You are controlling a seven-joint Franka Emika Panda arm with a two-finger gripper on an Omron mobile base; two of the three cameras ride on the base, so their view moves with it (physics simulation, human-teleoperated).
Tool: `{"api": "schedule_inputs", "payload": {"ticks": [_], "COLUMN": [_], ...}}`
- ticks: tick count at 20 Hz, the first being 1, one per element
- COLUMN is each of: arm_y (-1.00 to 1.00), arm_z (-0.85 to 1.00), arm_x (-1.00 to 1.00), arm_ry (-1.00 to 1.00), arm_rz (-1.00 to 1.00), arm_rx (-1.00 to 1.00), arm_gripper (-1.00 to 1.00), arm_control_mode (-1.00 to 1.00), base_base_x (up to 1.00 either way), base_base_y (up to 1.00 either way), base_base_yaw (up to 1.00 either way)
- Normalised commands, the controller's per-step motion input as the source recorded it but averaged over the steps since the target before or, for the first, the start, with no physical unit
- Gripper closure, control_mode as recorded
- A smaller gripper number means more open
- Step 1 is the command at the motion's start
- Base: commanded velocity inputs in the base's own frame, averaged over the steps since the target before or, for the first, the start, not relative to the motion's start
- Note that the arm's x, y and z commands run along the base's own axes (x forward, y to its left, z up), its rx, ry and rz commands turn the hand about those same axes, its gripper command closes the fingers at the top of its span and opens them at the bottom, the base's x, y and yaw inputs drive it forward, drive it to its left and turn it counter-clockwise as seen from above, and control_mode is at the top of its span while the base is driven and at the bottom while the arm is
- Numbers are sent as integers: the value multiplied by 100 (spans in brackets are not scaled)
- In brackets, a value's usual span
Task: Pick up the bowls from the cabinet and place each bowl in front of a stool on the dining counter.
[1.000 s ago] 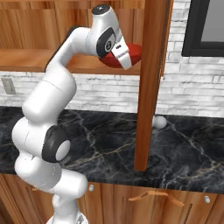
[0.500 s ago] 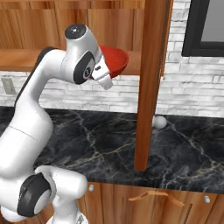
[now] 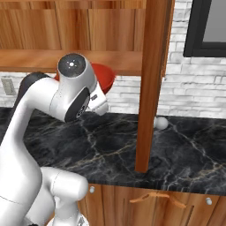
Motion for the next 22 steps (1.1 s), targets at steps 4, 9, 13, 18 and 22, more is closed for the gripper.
{"api": "schedule_inputs", "payload": {"ticks": [4, 9, 13, 18, 22], "arm_y": [11, 13, 0, 0, 0], "arm_z": [-11, -37, 0, 0, 0], "arm_x": [-97, -37, 0, 0, 0], "arm_ry": [0, 4, 0, 0, 0], "arm_rz": [7, 5, 0, 0, 0], "arm_rx": [0, 0, 0, 0, 0], "arm_gripper": [100, 100, 100, 100, 100], "arm_control_mode": [-100, 100, 100, 100, 100], "base_base_x": [0, -8, -89, -98, -74], "base_base_y": [0, 0, -1, -29, -44], "base_base_yaw": [0, 0, -1, -13, -30]}}
